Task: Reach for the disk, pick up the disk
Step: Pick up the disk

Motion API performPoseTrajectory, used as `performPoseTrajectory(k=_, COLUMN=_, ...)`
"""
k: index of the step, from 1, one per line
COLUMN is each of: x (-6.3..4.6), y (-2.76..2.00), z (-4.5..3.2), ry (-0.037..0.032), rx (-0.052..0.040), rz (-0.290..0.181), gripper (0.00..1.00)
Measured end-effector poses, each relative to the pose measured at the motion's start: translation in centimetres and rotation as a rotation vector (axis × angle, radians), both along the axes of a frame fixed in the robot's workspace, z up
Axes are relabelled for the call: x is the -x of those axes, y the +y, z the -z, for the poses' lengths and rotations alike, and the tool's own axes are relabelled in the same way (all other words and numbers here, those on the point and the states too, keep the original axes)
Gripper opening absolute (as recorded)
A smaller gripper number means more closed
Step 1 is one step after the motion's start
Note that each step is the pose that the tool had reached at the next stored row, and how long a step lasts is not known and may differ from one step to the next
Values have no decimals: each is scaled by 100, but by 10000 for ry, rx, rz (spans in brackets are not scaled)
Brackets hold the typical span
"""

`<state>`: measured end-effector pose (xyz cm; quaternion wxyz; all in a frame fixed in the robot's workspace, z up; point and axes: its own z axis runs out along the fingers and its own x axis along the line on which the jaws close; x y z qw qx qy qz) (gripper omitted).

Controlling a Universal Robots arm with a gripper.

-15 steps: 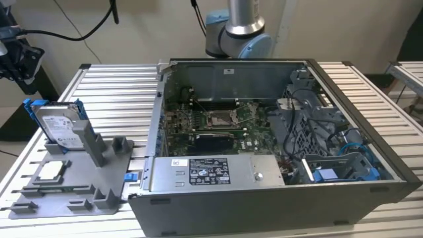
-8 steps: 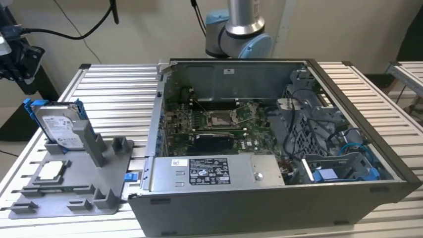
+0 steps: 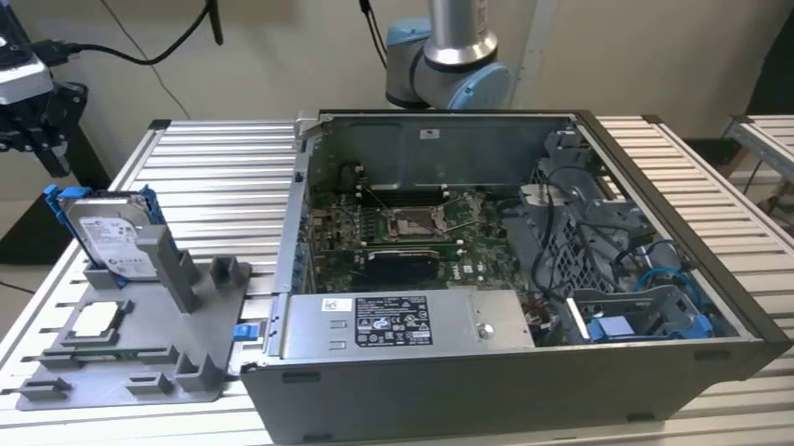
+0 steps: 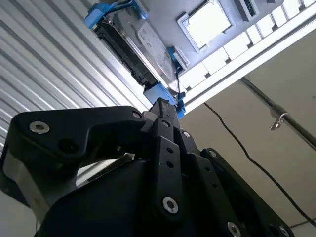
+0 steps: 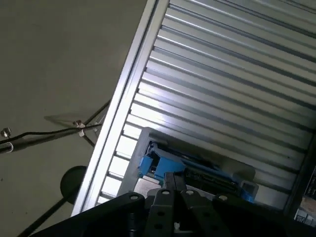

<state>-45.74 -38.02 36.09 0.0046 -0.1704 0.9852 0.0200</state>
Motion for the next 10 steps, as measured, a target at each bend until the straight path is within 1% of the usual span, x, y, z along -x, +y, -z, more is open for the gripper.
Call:
performPoseTrajectory(k=3, x=-8, y=0, z=1, ry=-1, rx=-1, rz=-376, gripper=0)
performPoseTrajectory(k=10, x=-11, y=0, z=0, ry=-4, rx=0, rz=-1501, gripper=0)
